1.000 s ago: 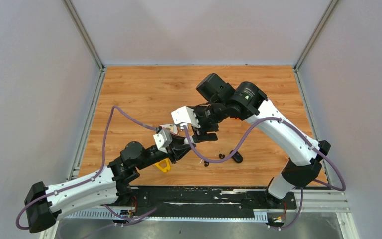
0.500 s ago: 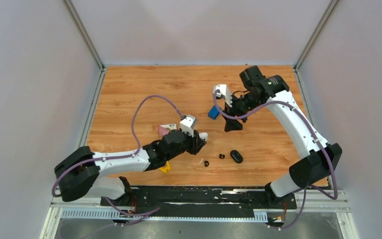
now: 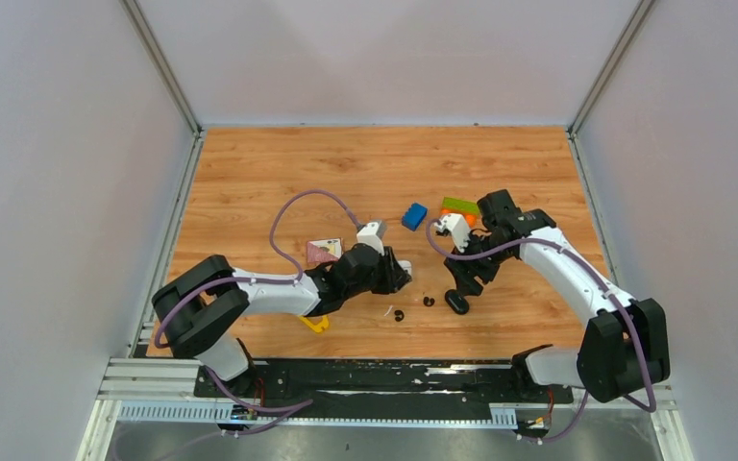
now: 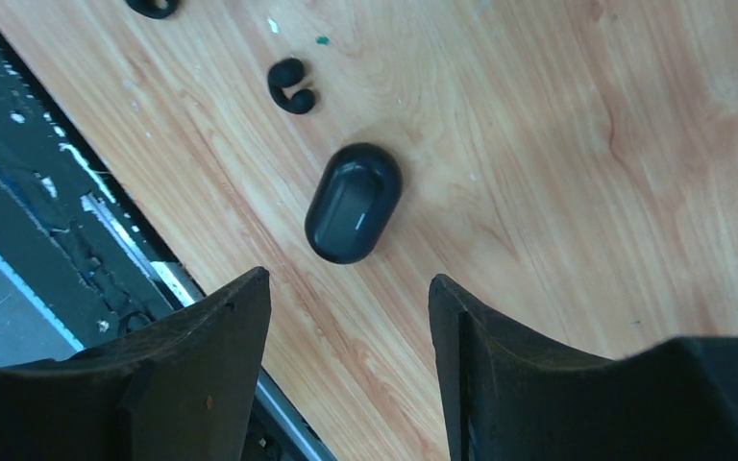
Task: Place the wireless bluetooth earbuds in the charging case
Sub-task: Place the charging case at the center of the board, then pick up the charging case at the center of the board, then open the charging case.
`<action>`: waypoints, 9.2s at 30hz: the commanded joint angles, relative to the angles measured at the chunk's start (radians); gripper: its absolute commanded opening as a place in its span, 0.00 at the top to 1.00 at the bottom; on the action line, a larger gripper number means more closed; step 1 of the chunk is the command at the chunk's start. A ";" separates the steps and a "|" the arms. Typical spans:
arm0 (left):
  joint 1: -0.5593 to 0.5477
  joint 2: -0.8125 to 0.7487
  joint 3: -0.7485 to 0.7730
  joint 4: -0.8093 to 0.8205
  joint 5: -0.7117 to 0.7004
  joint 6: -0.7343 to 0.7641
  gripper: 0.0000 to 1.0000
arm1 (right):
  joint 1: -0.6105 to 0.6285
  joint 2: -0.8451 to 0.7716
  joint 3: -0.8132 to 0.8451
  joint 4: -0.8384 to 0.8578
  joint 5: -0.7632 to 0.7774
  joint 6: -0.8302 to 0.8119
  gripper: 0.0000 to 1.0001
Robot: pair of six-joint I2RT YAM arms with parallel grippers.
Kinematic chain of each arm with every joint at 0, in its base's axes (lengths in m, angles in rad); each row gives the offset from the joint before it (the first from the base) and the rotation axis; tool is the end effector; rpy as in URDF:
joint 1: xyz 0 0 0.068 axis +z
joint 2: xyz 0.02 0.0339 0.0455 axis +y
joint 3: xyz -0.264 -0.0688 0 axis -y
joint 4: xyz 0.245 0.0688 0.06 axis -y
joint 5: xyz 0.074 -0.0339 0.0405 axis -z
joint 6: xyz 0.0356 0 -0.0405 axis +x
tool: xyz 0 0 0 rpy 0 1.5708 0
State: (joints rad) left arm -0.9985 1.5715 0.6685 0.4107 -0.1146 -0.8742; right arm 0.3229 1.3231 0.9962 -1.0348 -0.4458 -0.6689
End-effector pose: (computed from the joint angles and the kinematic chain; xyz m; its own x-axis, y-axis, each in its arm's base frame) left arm 0.1742 -0.2629 0.1706 -0.7630 -0.2227 -0.6069 0.3045 0.7043 -0.6413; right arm 0.2119 0.0871 0.2438 -0.4976 -0.7565 -0.4244 -0.8665 0.4565 0.2022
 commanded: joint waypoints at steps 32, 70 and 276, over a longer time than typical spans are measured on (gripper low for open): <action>0.026 -0.667 -0.133 -0.496 -0.221 0.074 0.47 | 0.117 0.047 -0.256 0.263 0.254 -0.166 0.37; 0.026 -0.768 -0.159 -0.513 -0.195 0.121 0.48 | 0.306 0.373 0.185 0.263 0.205 -0.054 0.33; -0.114 -0.468 -0.284 0.524 0.460 0.736 1.00 | 0.169 0.215 0.524 -0.373 -0.581 -0.219 0.48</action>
State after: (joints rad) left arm -1.0985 1.1313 0.3653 0.8890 0.3321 -0.1661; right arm 0.5014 1.5486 1.4933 -1.4170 -0.9989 -0.8722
